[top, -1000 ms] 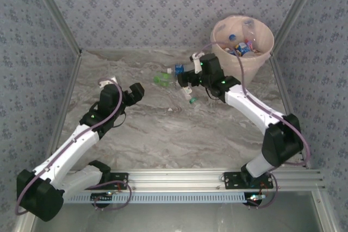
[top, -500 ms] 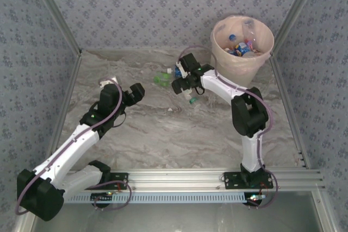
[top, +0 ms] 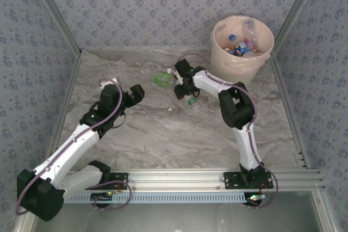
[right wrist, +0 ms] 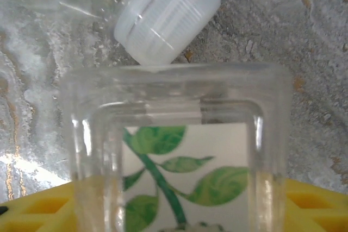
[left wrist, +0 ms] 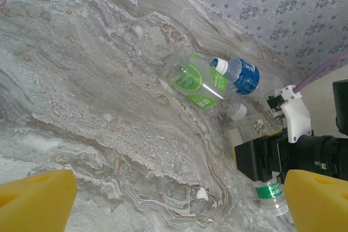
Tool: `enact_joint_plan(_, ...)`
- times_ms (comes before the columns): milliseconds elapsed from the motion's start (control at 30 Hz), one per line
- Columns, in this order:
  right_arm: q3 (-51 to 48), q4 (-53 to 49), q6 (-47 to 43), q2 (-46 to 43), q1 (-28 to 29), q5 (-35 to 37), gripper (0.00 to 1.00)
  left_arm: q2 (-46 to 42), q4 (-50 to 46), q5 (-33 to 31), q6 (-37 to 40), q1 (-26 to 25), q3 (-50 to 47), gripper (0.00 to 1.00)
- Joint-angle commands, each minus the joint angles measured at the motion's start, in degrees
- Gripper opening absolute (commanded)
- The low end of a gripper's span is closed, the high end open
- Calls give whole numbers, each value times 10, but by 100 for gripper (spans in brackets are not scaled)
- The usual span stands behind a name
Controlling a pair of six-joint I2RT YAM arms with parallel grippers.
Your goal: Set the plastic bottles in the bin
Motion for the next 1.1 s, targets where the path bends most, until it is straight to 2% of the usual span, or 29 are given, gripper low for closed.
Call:
enact_joint_plan(0,-32,22,1,-52,1,-2,60,-16,-7,-6,4,4,-9,98)
enact_joint_plan(367,-178,153,-10,-235,-1,-10,38,-31,-4,-8,11,4,-16,98)
enact_joint_plan(600,-218,223,-22,-363,-3,-27,16,-23,2,5,8,5,-16,98)
enact_joint_plan(700,-206,228,2,-406,-17,-69,9,-19,4,10,6,5,-15,98)
enact_joint_plan(833,-180,237,20,-449,-41,-118,7,-13,7,14,3,4,-14,98)
enact_joint_plan(1067,-130,259,26,-473,-102,-127,7,-4,9,27,-2,4,-11,98)
